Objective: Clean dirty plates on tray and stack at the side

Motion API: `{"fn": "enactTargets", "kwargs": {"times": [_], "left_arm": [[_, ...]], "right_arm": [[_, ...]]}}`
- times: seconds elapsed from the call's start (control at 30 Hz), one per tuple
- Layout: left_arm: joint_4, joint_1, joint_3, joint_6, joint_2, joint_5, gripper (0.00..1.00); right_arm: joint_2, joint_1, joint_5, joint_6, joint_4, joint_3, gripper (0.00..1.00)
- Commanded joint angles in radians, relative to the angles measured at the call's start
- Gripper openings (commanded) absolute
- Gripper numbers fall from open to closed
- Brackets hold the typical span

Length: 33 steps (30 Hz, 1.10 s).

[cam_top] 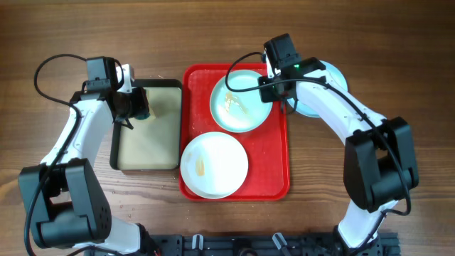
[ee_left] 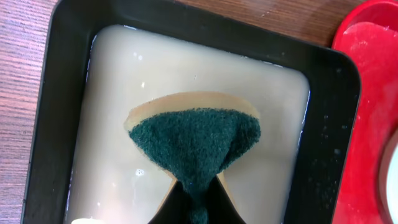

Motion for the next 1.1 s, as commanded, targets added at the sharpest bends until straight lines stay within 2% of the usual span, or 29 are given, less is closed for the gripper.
{"fn": "enactTargets", "kwargs": {"times": [0.0,0.13,0.3,0.33,0.4,0.47,0.53,0.6,0.87,1.0,1.07], "left_arm": [[0.031,-0.003,-0.003,0.027,0.008,0.009,0.04],[0.047,-0.003,-0.003,0.027,0.008,0.012,0.04],[0.047,-0.003,-0.003,0.027,0.008,0.029,0.04],[0.047,-0.003,-0.003,0.027,0.008,0.029,0.04],[0.041,-0.003,-0.003,0.027,0.008,0.032,0.04],[0.04,-0.003,-0.003,0.027,0.008,0.032,0.04],[0.04,-0.003,-0.003,0.027,0.008,0.032,0.04],[0.04,-0.003,-0.003,0.027,0.008,0.032,0.04],[0.04,-0.003,-0.003,0.027,0.008,0.032,0.04],[0.04,-0.003,-0.003,0.027,0.008,0.032,0.04],[0.04,-0.003,-0.003,0.027,0.008,0.032,0.04]], "right_arm": [[-0.01,-0.003,0.031,0.128,-0.039,-0.011,0.04],[-0.01,-0.003,0.031,0.191,0.006,-0.04,0.04],[-0.01,-0.003,0.031,0.204,0.159,-0.121,0.06],[-0.01,-0.003,0.031,0.205,0.171,-0.129,0.13],[-0.01,-0.002,0.031,0.202,0.202,-0.151,0.37],[-0.01,-0.001,0.031,0.202,0.222,-0.158,0.43],[-0.01,-0.002,0.031,0.202,0.224,-0.158,0.42],[-0.01,-0.002,0.031,0.202,0.222,-0.158,0.3],[0.009,-0.001,0.0,0.203,0.2,-0.158,0.25],[0.022,-0.003,-0.029,0.202,0.196,-0.16,0.14],[0.022,-0.003,-0.029,0.202,0.188,-0.16,0.13]]}}
